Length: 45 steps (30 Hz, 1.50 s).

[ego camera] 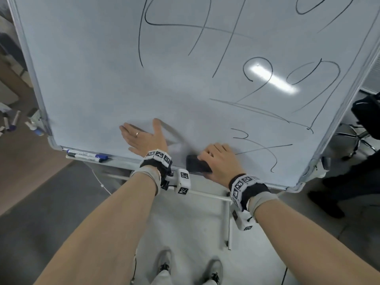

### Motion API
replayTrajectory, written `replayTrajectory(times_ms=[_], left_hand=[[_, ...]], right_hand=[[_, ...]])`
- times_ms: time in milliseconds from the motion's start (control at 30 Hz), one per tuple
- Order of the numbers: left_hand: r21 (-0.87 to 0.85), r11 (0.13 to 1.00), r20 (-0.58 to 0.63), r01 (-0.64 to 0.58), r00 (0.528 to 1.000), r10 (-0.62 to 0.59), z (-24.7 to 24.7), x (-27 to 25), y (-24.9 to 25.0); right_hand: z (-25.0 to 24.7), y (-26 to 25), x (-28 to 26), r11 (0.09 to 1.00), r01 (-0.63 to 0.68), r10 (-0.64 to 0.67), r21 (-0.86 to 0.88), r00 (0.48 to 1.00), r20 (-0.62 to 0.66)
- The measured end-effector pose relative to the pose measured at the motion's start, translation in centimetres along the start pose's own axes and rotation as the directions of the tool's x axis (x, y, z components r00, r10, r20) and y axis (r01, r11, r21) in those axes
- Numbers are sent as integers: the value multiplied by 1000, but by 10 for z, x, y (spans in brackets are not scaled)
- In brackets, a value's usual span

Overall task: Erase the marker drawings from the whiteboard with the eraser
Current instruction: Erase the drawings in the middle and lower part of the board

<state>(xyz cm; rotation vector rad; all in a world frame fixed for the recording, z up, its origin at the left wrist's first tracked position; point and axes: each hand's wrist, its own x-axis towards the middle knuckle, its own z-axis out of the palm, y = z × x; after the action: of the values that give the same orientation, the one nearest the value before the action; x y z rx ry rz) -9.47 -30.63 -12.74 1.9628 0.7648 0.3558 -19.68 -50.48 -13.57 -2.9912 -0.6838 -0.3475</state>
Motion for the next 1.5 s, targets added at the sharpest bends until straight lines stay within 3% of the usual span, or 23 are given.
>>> replayTrajectory(times_ms=[100,200,267,300,367,400,500,567,667,767,867,933,1033,1133,1200,1267,1367,1433,1500], left_hand=[[2,1000,37,-14,999,14,5,-21,12],[-17,999,91,-45,995,47,10,-40,37],[-18,998,126,-63,990,65,10,-45,51],[-18,998,135,-63,989,65,10,-46,56],[-17,999,138,-48,989,50,7,-44,57],[-13,999,131,-38,991,39,6,-43,54],[-6,1000,92,-13,996,14,-1,-38,41],[-19,1000,60,16,998,-15,-7,-33,31],[-2,999,17,50,999,-50,-20,-27,12],[69,995,9,66,998,-67,-32,-18,-4],[138,987,15,81,996,-83,-38,-8,-15],[172,980,18,98,995,-103,-41,-1,-24],[236,959,36,155,985,-168,-45,10,-44],[253,961,85,112,987,-137,-45,22,-60],[260,959,89,114,986,-141,-45,26,-61],[239,961,73,139,984,-161,-44,25,-55],[286,943,36,169,982,-186,-34,8,-37],[243,954,-12,176,984,-179,-26,-11,-17],[127,975,5,181,983,-183,-16,-27,5]], right_hand=[[-45,24,22,983,-185,181,-11,968,-174],[-103,59,52,899,-435,420,57,815,-400],[-130,75,67,861,-497,481,110,725,-493],[-136,79,72,862,-492,479,123,712,-513],[-132,74,74,894,-432,429,123,740,-519],[-122,68,73,924,-367,369,107,784,-499],[-75,41,56,997,-71,63,-13,951,-304],[-53,29,44,998,31,-42,-63,983,-178],[-58,28,50,997,-73,70,-1,968,-240],[-80,29,75,972,-225,231,62,897,-376],[-74,10,86,970,-231,244,80,891,-383],[-51,-10,80,985,-160,173,67,932,-319],[-9,-37,65,999,-24,28,31,992,-123],[19,-59,52,1000,31,-31,-3,997,64],[23,-63,42,999,38,-35,-25,992,120],[16,-57,34,1000,-6,8,-29,998,68],[-19,-31,31,983,-182,176,-38,976,-125],[-54,-5,35,940,-339,316,-48,913,-259],[-90,24,41,873,-488,442,-17,805,-395]])
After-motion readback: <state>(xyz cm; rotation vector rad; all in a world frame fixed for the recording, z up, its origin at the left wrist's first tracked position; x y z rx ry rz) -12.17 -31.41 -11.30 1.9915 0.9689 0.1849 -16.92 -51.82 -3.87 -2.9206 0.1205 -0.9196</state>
